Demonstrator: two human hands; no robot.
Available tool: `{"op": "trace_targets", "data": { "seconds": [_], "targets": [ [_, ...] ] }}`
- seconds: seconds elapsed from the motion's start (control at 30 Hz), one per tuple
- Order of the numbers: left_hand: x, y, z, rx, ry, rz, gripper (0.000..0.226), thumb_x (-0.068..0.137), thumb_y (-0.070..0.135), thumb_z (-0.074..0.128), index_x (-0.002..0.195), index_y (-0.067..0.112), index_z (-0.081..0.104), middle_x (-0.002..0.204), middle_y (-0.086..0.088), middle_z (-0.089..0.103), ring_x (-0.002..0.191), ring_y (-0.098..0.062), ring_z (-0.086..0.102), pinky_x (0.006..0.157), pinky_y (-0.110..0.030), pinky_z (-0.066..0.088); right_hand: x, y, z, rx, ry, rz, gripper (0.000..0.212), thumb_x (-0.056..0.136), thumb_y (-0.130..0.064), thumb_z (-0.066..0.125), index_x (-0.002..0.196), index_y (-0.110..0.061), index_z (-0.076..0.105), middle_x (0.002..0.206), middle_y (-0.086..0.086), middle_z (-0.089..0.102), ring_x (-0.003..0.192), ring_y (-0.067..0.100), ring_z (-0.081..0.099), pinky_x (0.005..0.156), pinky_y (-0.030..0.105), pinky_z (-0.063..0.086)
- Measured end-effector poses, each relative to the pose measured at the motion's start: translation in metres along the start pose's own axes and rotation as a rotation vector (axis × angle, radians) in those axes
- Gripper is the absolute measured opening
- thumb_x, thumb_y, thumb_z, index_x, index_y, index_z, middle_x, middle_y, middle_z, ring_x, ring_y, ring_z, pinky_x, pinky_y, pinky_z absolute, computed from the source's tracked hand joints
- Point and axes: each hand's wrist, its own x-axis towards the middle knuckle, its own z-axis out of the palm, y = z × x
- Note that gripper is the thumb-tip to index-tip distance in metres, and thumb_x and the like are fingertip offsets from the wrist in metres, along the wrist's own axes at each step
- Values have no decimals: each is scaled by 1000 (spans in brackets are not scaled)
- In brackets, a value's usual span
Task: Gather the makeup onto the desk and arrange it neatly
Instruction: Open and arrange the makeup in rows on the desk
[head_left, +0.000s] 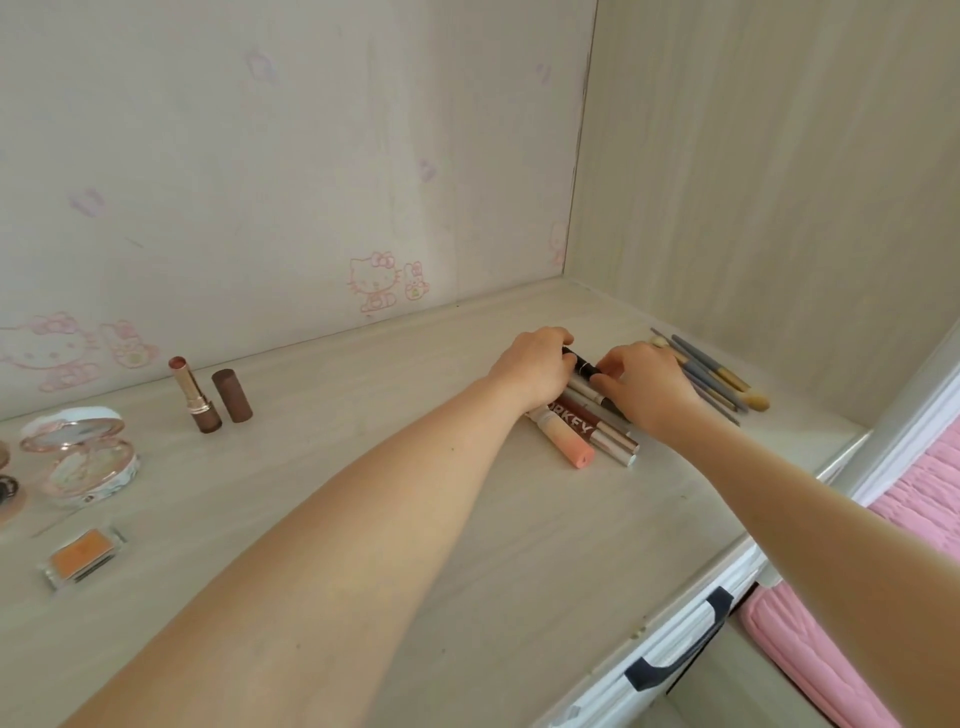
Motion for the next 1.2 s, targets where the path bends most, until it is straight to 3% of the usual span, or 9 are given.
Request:
{"op": "trace_targets", "data": {
  "seconds": [0.13,0.27,0.4,0.53,0.67,0.83,0.9,1.03,1.2],
  "targets": [
    [-12,4,-6,-81,126,56,37,97,19,48,133,14,52,133,-8,56,124,-23,50,100,-28,38,-9,-4,-4,88,77,-24,23,92,-28,58,108,-16,68,101,2,67,92,20,59,75,36,52],
    [-29,8,-19,-217,328,61,24,92,13,56,115,10,64,114,-6,66,104,-19,60,86,-22,44,-22,-15,-12,158,172,-69,22,92,-26,58,109,-16,68,102,0,67,87,16,56,68,27,40],
    [-51,9,-36,-363,416,0,12,85,10,65,97,10,68,97,-3,68,88,-17,65,80,-22,47,-41,-32,-18,269,226,-84,19,91,-22,60,108,-17,69,98,-3,69,82,13,55,62,21,35],
    [-83,9,-51,-848,439,-198,16,79,-7,68,80,8,62,81,-9,63,84,-30,68,78,-36,59,-69,-57,-29,454,212,-71,16,89,-14,61,100,-18,72,90,-4,70,84,11,61,74,20,43],
    [-129,3,-67,-1163,428,-295,16,80,-10,67,94,-4,62,90,-14,63,80,-25,66,76,-31,60,-104,-85,-33,587,168,-55,16,87,-11,63,94,-21,72,79,-10,68,78,3,61,66,7,41],
    [-184,-16,-86,-1404,429,-398,18,79,-6,71,96,-7,66,91,-15,68,76,-18,69,81,-25,57,-144,-122,-29,667,113,-52,14,87,-17,67,99,-24,67,79,-16,64,80,4,61,71,18,44],
    [-205,-25,-92,-1432,421,-412,18,80,-4,71,97,-9,67,92,-15,70,78,-17,69,82,-24,57,-158,-136,-25,708,93,-43,13,86,-19,68,97,-26,63,79,-17,65,80,1,61,72,22,42],
    [-244,-42,-105,-1426,425,-422,19,82,2,71,98,-7,67,93,-14,70,85,-20,69,83,-26,57,-183,-158,-19,798,43,-56,8,85,-19,69,90,-23,64,82,-7,71,80,5,63,64,17,43],
    [-285,-54,-117,-1358,410,-397,22,82,6,72,103,1,65,98,-15,71,90,-22,71,76,-27,57,-210,-186,-14,881,-27,-64,9,86,-17,65,92,-23,62,79,-5,74,79,15,67,72,36,55]
  ]
}}
